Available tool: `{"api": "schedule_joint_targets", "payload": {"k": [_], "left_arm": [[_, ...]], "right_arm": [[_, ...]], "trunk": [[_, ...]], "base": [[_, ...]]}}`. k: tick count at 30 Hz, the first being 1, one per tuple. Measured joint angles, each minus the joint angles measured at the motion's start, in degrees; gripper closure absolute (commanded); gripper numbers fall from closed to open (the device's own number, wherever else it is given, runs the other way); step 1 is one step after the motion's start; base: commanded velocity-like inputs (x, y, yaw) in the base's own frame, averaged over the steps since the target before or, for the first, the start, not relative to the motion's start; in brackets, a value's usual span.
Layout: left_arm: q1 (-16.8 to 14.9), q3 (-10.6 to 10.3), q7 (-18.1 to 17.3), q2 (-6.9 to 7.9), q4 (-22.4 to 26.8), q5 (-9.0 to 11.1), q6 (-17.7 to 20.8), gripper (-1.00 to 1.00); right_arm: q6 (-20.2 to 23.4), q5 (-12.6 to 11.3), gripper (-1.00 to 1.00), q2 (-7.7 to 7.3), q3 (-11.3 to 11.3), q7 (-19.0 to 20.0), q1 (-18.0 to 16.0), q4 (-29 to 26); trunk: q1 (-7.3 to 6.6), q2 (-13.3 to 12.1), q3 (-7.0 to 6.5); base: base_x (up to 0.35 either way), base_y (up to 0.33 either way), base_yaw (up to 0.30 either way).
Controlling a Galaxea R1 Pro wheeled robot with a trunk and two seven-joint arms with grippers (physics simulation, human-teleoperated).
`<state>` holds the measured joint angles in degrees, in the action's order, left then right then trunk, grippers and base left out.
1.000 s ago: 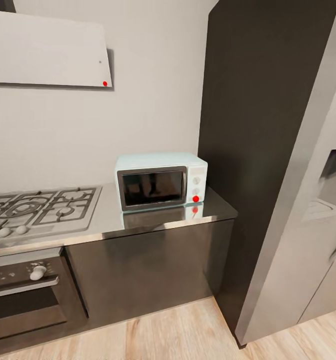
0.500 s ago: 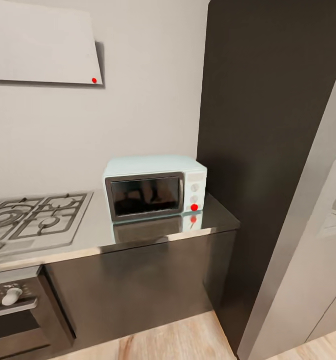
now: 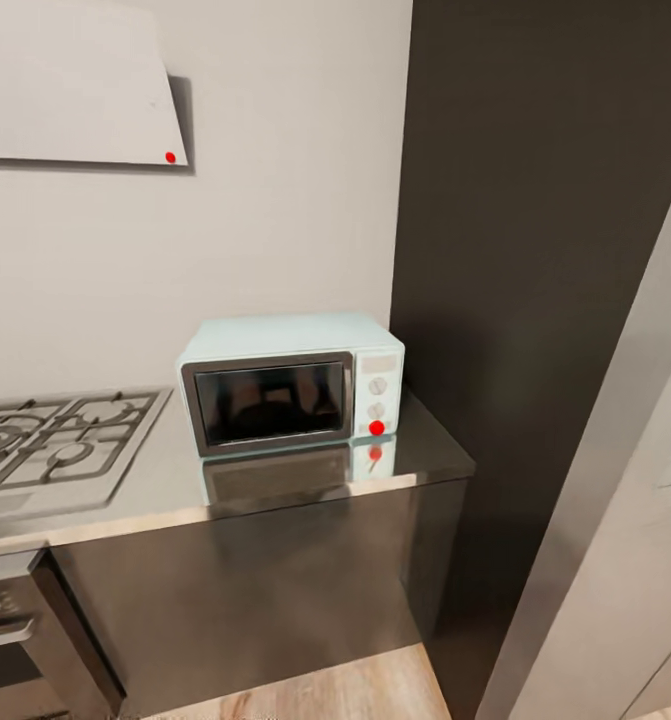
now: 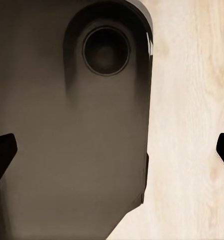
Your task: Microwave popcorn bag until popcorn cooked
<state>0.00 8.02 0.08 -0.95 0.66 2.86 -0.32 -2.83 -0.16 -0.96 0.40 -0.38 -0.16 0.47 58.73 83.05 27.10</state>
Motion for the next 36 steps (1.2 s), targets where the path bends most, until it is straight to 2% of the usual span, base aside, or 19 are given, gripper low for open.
{"api": "schedule_joint_targets", "payload": {"k": [18, 28, 36], "left_arm": [[0.0, 0.0, 0.0, -0.01, 0.0, 0.1, 0.0, -1.0], [0.0, 0.0, 0.0, 0.0, 0.0, 0.1, 0.0, -1.0], [0.0, 0.8, 0.0, -0.05, 0.0, 0.1, 0.0, -1.0]], "right_arm": [[0.0, 0.1, -1.0, 0.0, 0.0, 0.0, 0.0, 0.0], [0.0, 0.3, -1.0, 0.0, 0.0, 0.0, 0.0, 0.0], [0.0, 0.4, -1.0, 0.08, 0.1, 0.1, 0.0, 0.0]], "trunk": [[0.0, 0.0, 0.0], [0.0, 0.0, 0.0], [0.02, 0.0, 0.0]], "base": [[0.001, -0.001, 0.262], [-0.007, 0.0, 0.017], [-0.212, 0.0, 0.0]]}}
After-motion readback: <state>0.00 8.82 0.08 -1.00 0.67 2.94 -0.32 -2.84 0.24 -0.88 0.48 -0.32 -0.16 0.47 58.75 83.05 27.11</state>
